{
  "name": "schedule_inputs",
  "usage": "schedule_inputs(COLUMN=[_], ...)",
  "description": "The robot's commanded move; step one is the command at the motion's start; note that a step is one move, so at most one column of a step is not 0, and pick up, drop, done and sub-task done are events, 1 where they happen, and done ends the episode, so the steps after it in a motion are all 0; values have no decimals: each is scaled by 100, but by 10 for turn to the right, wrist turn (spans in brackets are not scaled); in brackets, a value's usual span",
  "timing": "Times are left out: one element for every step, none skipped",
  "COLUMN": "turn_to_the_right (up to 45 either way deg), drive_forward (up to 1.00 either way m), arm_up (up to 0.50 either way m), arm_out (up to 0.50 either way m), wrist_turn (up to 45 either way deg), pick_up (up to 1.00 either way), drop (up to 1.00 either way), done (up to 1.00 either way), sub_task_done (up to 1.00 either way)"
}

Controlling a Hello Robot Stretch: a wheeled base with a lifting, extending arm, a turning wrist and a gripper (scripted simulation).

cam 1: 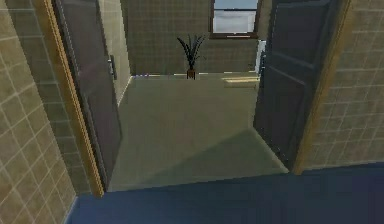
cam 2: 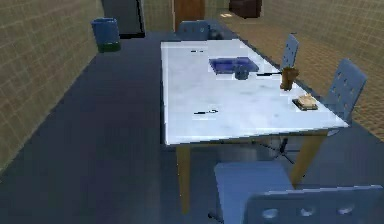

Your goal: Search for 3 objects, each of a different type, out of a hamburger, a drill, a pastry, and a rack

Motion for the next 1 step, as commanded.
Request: schedule_inputs(turn_to_the_right=[0], drive_forward=[100], arm_up=[0], arm_out=[0], wrist_turn=[0], pick_up=[0], drop=[0], done=[0], sub_task_done=[0])
